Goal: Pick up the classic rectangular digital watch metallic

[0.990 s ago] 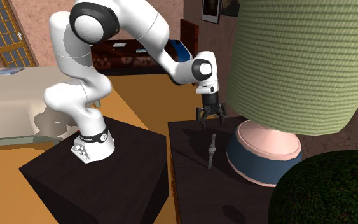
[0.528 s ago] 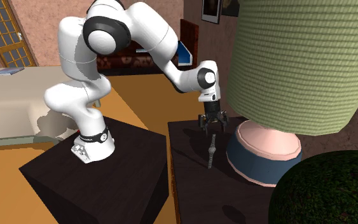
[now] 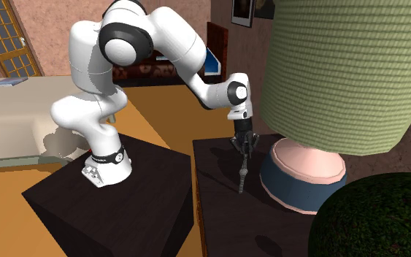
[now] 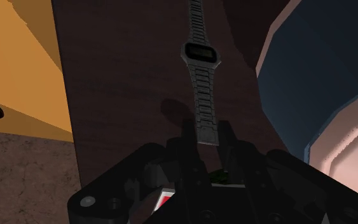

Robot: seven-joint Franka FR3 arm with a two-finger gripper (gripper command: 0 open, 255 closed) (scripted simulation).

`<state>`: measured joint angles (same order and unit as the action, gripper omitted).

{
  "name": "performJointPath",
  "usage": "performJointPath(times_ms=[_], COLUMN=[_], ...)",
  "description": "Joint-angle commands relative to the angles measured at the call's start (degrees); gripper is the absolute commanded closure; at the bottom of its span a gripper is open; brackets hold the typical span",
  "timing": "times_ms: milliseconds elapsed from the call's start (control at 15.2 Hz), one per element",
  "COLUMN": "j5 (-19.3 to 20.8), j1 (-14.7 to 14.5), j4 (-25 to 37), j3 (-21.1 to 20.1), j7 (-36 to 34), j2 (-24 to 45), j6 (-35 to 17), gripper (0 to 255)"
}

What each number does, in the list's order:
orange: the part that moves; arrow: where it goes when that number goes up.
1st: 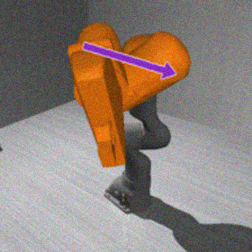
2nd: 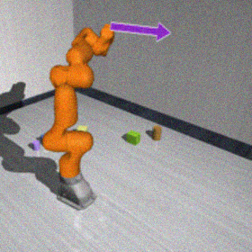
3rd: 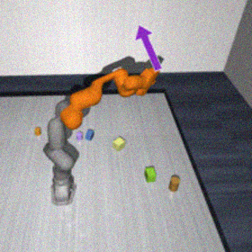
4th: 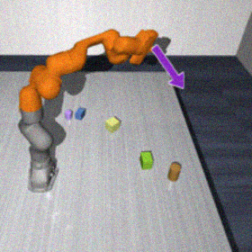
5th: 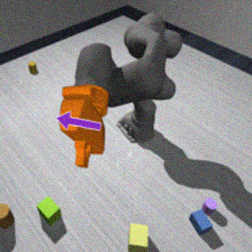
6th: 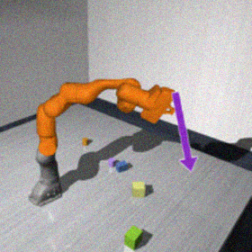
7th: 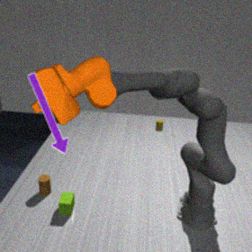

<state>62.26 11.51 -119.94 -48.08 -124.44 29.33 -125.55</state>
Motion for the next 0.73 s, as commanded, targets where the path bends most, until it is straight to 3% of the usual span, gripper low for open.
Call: performJointPath(times_ms=[0,264,660], j5=[0.0,0.0,-4.3], j1=[0.0,0.0,2.3], j4=[0.0,0.0,-0.3], j3=[0.0,0.0,-2.8], j7=[0.0,0.0,3.5], j2=[0.0,0.0,-3.9], j6=[0.0,0.0,1.1], gripper=[255,255,255])
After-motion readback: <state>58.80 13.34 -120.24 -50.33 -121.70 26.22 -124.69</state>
